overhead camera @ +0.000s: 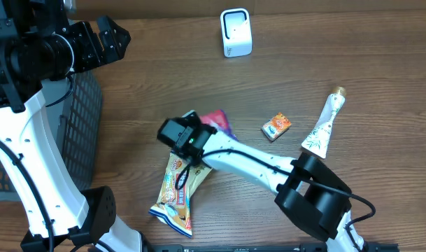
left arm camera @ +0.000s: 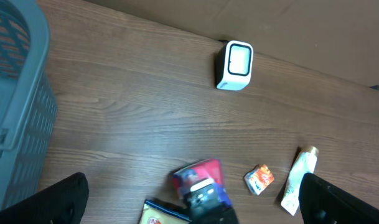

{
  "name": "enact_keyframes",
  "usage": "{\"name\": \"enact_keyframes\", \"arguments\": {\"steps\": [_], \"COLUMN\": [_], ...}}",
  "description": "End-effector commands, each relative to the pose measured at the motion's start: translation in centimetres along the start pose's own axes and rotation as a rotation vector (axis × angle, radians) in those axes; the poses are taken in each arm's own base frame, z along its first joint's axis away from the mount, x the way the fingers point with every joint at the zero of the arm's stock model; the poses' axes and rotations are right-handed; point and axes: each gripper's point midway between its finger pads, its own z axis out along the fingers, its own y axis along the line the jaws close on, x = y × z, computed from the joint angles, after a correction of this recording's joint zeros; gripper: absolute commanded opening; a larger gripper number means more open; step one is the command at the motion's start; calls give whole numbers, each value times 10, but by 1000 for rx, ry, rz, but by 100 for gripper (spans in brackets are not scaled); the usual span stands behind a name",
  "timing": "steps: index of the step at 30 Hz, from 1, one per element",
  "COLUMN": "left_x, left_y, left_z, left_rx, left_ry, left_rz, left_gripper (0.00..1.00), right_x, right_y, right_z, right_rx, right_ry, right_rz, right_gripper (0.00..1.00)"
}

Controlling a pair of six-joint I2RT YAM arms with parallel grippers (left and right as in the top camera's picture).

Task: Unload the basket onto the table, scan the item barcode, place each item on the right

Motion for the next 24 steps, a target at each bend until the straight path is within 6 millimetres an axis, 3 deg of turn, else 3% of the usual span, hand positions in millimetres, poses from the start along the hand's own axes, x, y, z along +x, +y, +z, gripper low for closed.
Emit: {"name": "enact_keyframes", "arguments": {"steps": [1, 7, 10, 14, 18, 24], "left_x": [-2, -2, -2, -2, -2, -2], "left_y": [-3, -3, -3, -3, -3, -3], "left_z": [-5, -5, -5, -5, -5, -5], "left_rx": [12, 12, 12, 12, 12, 12], "left_ry": [-15, -15, -15, -15, -15, -15], "left_rz": [12, 12, 12, 12, 12, 12], "left_gripper": [100, 100, 100, 100, 100, 100], "right_x": [-26, -61, -80, -84, -72, -39], "right_y": [-18, -42, -45, -46, -49, -61], "right_z": [-13, -67, -93, -111, -93, -29], "right_rx": [-30, -376, -711, -1081, -1297, -1296], "right_ry": [-10, 97, 111, 136, 200, 296], "right_rz": [133, 286, 279, 273, 354, 541], "right_gripper": [4, 4, 4, 4, 4, 4]}}
